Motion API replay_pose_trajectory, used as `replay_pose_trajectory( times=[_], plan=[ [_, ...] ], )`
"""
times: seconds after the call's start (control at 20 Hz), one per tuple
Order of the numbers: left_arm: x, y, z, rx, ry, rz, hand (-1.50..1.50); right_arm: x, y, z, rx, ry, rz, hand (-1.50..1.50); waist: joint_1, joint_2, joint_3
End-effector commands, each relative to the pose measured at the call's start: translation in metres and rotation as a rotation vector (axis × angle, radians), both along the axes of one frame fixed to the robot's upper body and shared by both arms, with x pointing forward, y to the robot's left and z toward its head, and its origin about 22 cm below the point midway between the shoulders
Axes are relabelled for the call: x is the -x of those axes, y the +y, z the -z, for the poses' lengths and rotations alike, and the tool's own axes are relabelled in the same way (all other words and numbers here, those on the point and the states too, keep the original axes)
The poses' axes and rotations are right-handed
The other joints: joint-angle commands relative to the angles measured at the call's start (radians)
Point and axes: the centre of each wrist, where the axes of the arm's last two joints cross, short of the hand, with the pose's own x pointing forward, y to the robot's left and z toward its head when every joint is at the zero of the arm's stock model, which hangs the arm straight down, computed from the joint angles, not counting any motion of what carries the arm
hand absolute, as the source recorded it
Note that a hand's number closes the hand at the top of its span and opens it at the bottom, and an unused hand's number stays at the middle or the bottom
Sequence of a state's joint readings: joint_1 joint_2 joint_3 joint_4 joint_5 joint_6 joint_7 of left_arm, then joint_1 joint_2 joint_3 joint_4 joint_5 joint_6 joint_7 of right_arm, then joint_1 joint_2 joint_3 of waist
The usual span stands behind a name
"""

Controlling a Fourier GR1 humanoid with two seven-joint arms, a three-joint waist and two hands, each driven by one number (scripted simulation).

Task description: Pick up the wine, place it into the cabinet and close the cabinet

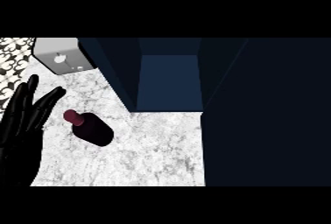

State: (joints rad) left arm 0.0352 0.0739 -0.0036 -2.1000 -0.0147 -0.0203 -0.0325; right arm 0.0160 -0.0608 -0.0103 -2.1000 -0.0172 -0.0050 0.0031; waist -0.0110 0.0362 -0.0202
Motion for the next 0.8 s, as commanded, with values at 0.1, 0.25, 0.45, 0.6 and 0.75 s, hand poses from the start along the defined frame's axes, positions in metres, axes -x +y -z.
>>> replay_pose_trajectory(
  times=[0.1, 0.25, 0.45, 0.6, 0.75],
  plan=[
    [-0.048, 0.012, 0.003, -0.025, -0.009, 0.164, -1.50, 0.004, -0.015, -0.006, 0.041, -0.012, -0.006, -1.50, -0.009, -0.033, 0.020],
    [-0.073, 0.026, -0.025, -0.075, -0.043, 0.284, -1.50, 0.026, -0.012, -0.023, 0.052, -0.075, -0.027, -1.50, -0.032, -0.034, 0.019],
    [-0.067, -0.006, 0.004, 0.215, 0.271, 0.447, -1.50, 0.028, -0.008, -0.003, 0.034, 0.149, -0.293, -1.50, -0.016, -0.038, 0.021],
    [-0.073, -0.005, -0.004, 0.241, 0.298, 0.461, -1.50, 0.036, -0.011, -0.007, 0.027, 0.146, -0.288, -1.50, 0.003, -0.037, 0.021],
    [-0.077, -0.001, -0.019, 0.240, 0.290, 0.487, -1.50, 0.051, -0.013, -0.024, 0.041, 0.166, -0.305, -1.50, 0.005, -0.038, 0.020]
  ],
)
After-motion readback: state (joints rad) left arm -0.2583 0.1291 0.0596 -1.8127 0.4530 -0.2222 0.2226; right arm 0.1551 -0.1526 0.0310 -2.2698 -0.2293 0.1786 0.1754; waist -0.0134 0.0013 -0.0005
